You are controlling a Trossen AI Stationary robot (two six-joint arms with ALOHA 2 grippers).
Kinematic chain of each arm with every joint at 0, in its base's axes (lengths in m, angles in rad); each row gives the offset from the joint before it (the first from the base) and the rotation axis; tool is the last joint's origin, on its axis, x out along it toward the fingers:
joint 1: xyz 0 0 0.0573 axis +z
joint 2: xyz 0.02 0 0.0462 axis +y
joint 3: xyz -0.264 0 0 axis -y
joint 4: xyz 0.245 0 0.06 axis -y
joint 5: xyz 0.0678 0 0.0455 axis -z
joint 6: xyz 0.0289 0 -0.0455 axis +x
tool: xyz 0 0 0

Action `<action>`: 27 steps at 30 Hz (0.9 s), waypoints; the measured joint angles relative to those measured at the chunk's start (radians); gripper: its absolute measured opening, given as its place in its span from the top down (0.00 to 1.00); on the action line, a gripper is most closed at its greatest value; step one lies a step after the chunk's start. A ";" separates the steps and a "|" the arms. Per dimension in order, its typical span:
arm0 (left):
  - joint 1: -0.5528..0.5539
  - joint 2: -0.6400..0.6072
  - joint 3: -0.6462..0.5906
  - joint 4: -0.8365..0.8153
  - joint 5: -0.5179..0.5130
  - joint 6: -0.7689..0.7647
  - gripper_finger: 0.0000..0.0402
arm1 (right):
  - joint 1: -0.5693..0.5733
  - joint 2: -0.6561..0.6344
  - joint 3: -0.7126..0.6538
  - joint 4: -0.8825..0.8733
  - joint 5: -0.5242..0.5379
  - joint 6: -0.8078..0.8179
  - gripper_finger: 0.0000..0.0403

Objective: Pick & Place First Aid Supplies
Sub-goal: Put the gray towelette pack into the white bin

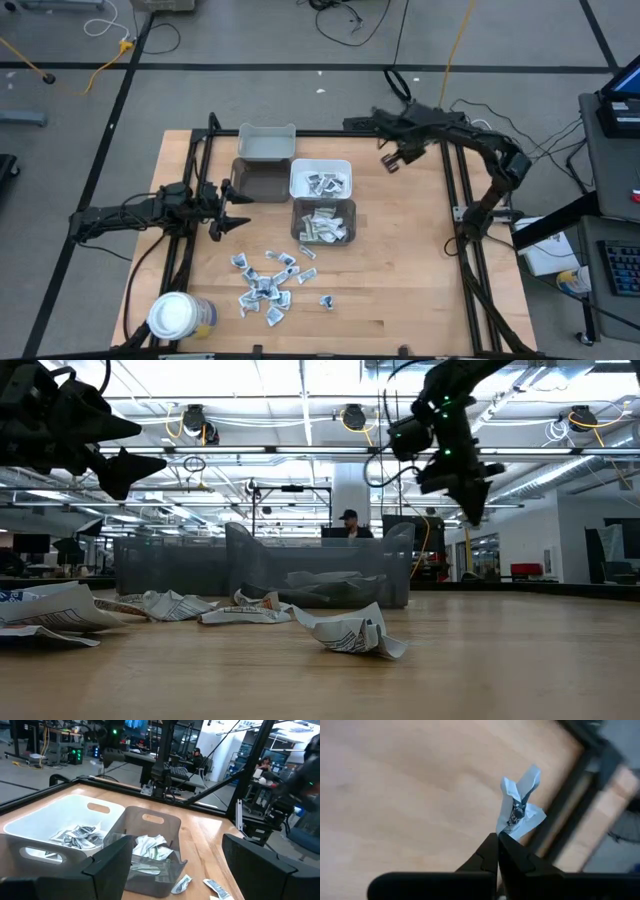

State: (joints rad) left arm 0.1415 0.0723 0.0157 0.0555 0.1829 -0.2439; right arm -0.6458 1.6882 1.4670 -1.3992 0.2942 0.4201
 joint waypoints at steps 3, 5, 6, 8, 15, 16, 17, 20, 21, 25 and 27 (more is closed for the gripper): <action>0.000 0.000 0.000 0.000 0.000 0.000 0.23 | 0.072 0.042 0.020 0.047 -0.032 -0.024 1.00; 0.000 0.000 0.000 0.000 0.000 0.000 0.23 | 0.118 0.083 0.065 0.058 -0.034 -0.052 1.00; 0.000 0.000 0.000 0.000 0.000 0.000 0.23 | 0.139 0.103 0.093 0.060 -0.035 -0.075 1.00; 0.000 0.000 0.000 0.000 -0.001 0.000 0.23 | 0.180 0.150 0.171 0.059 -0.038 -0.132 1.00; 0.000 0.000 0.000 0.000 -0.001 0.000 0.23 | 0.297 0.299 0.468 0.058 -0.071 -0.307 1.00; 0.000 0.000 0.000 0.000 -0.001 0.000 0.23 | 0.308 0.317 0.503 0.057 -0.096 -0.328 1.00; 0.000 0.000 0.000 0.000 -0.001 0.000 0.23 | 0.319 0.339 0.540 0.056 -0.118 -0.348 1.00; 0.000 0.000 0.000 0.000 -0.001 0.000 0.23 | 0.347 0.396 0.641 0.056 -0.163 -0.393 1.00; 0.000 0.000 0.000 0.000 -0.001 0.000 0.23 | 0.354 0.412 0.671 0.051 -0.174 -0.408 1.00; 0.000 0.000 0.000 0.000 -0.001 0.000 0.23 | 0.371 0.449 0.748 0.048 -0.196 -0.433 1.00; 0.000 0.000 0.000 0.000 -0.001 0.000 0.23 | 0.370 0.462 0.748 0.067 -0.199 -0.436 1.00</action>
State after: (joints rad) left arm 0.1416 0.0721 0.0156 0.0555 0.1822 -0.2435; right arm -0.2760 2.1497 2.2154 -1.3324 0.0952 -0.0162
